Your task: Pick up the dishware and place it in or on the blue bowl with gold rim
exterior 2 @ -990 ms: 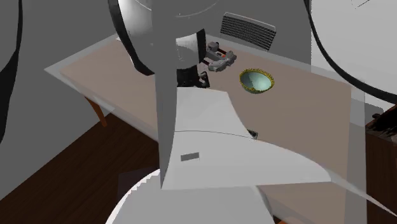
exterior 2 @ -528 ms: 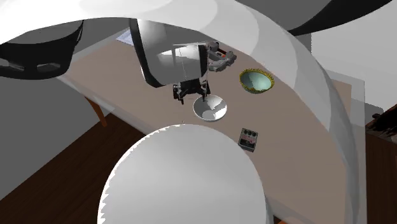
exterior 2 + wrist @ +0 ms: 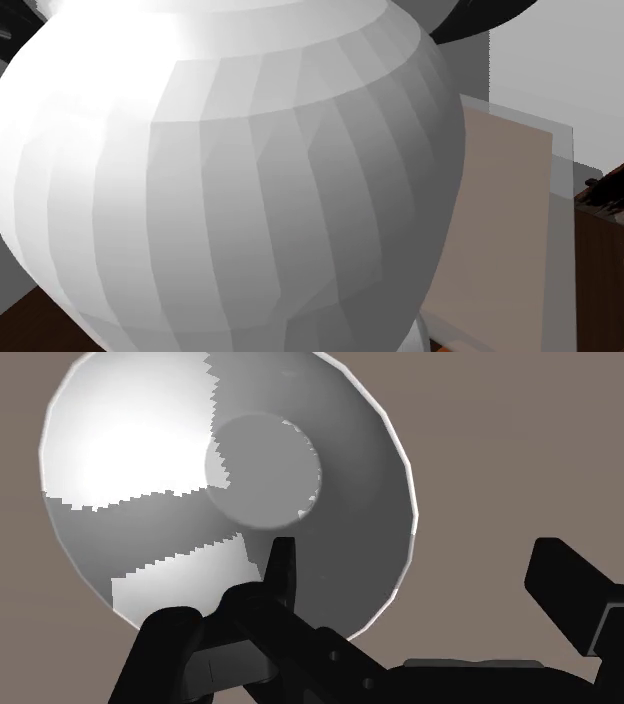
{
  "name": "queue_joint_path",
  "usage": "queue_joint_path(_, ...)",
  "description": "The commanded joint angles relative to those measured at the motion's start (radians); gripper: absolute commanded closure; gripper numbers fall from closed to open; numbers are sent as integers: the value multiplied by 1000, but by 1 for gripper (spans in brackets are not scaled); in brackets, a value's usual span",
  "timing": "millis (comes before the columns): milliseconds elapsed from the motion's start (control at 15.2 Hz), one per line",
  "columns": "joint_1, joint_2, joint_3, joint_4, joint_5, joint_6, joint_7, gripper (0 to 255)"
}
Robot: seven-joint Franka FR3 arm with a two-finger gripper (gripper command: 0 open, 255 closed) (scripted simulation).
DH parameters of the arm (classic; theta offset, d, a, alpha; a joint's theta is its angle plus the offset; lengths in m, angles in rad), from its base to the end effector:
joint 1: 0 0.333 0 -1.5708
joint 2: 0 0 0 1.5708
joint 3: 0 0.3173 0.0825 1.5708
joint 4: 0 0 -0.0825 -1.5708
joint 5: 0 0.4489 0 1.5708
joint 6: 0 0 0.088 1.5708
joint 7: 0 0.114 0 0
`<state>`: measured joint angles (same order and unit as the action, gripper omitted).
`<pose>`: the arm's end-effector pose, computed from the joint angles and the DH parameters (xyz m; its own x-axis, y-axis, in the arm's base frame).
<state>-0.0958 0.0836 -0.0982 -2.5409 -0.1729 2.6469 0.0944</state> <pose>0.4840 -0.0921 0.1809 0.9905 -0.1351 0.0238 -0.1367 -0.9864 0.0913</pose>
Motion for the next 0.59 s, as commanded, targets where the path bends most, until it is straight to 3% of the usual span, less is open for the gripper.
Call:
queue_joint_path(0,0,2,0,0,0,2,0,0)
queue_joint_path(198,0,2,0,0,0,2,0,0)
queue_joint_path(264,0,2,0,0,0,2,0,255)
queue_joint_path(528,0,2,0,0,0,2,0,255)
